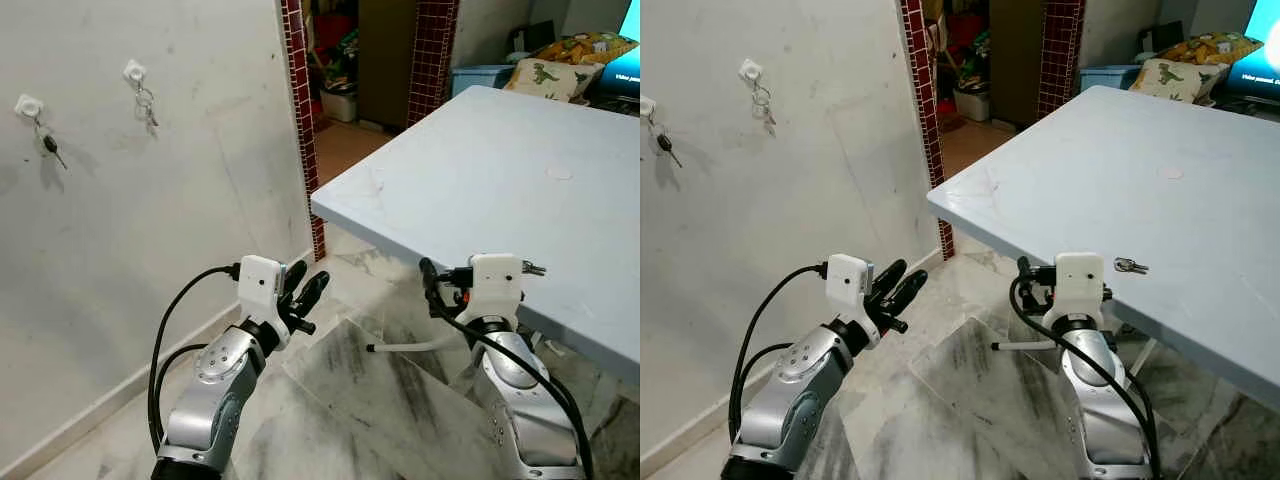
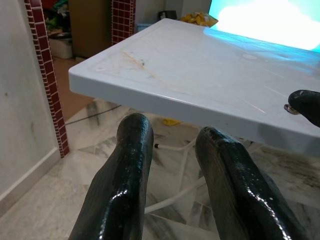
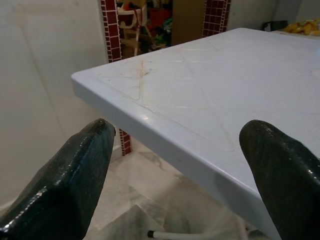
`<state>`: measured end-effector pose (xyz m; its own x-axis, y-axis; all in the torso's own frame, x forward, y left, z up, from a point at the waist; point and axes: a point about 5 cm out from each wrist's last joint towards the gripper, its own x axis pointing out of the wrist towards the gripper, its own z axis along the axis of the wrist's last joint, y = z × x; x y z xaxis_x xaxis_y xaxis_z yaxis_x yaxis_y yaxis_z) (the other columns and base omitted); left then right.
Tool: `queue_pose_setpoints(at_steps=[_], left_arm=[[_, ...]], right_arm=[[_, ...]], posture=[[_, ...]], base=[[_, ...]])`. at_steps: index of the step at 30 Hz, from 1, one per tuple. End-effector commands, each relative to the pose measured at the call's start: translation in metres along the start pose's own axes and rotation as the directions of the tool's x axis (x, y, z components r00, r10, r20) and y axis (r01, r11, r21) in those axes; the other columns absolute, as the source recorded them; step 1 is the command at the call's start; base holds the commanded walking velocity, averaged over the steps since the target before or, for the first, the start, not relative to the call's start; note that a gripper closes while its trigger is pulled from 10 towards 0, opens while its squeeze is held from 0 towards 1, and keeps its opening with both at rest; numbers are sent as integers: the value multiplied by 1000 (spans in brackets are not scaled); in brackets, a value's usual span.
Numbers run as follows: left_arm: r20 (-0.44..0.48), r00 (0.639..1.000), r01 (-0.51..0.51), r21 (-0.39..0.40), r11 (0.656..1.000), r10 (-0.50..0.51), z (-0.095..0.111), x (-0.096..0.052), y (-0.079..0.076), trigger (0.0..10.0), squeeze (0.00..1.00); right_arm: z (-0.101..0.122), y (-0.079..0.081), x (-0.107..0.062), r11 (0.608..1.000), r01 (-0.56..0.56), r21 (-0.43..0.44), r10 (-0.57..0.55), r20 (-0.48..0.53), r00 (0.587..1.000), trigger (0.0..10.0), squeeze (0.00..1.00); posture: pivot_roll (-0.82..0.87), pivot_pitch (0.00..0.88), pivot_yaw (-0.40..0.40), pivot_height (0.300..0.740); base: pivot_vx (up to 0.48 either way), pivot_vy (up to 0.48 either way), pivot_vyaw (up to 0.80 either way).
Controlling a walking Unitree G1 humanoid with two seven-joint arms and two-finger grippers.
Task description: Hang keys on a hook
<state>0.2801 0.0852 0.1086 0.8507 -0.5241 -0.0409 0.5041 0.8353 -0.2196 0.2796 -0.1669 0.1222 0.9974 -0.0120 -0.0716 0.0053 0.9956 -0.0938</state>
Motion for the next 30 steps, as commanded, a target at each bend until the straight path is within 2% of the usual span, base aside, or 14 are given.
queue_pose_setpoints(at_steps=[1, 3, 9, 19, 26, 30], left_arm=[[-5, 1000, -11, -1, 1000, 11, 1, 0, 3, 10000, 0], [0, 1000, -17, 2, 1000, 17, 2, 1, 4, 10000, 0], [-13, 1000, -28, 5, 1000, 28, 1, 3, 8, 10000, 0], [-8, 998, -62, -32, 998, 62, 3, 5, 16, 10000, 0], [-2, 998, -64, -32, 997, 64, 4, 5, 18, 10000, 0], [-1, 998, -62, -36, 997, 62, 3, 5, 18, 10000, 0]], right_arm=[[4, -1, 2, 1000, 18, -19, -18, 9, 1000, 10000, 0], [4, -13, 4, 994, 97, -55, -97, 9, 995, 10000, 0], [1, -23, 5, 986, 151, -66, -152, -15, 988, 10000, 0], [2, -17, 6, 989, 135, -61, -136, -6, 991, 10000, 0], [3, -16, 7, 990, 126, -56, -126, -1, 992, 10000, 0], [2, -17, 6, 991, 124, -58, -124, -1, 992, 10000, 0]], posture=[[-114, 0, 100, 740], [-113, 0, 101, 740], [-116, 0, 103, 740], [-114, 0, 101, 740], [-115, 0, 99, 740], [-116, 0, 98, 740]], base=[[0, 0, 0], [0, 0, 0], [0, 0, -130], [0, 0, -711], [0, 0, 0], [251, 0, 0]])
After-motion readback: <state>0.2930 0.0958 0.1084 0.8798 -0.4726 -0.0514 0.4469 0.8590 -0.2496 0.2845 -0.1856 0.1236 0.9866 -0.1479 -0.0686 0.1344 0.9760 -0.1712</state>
